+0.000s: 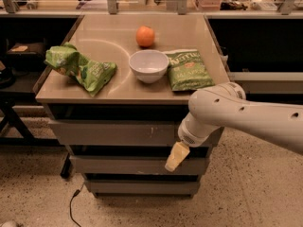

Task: Close top drawer

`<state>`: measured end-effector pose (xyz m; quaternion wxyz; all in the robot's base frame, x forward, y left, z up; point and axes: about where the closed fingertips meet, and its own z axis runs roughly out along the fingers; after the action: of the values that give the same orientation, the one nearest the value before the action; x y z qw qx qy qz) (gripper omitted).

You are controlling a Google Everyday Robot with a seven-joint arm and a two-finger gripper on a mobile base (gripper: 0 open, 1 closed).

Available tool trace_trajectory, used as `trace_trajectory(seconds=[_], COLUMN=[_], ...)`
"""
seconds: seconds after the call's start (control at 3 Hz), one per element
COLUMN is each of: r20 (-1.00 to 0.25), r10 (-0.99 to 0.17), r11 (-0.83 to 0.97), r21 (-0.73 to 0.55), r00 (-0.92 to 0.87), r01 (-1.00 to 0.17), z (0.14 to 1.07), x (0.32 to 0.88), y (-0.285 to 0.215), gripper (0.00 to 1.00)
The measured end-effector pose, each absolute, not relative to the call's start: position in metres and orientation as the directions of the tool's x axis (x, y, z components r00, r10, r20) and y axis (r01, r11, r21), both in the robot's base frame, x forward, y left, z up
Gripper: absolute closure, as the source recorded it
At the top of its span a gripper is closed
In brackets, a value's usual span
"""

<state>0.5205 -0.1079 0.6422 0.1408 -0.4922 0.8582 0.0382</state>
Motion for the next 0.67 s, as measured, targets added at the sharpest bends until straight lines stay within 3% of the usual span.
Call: trace_trajectory(seconds=[0.33,0.67], r20=[-0.279,-0.265], r10=[-0.834,-0.778], r11=[0.513,0.602], r21=[-0.073,-0.06], r00=[-0.476,-0.569], r01=[-0.855,-0.796], z=[0.642,0.65], x=[0.518,0.476], y=[-0.109,-0.161], gripper=[0.0,0.0])
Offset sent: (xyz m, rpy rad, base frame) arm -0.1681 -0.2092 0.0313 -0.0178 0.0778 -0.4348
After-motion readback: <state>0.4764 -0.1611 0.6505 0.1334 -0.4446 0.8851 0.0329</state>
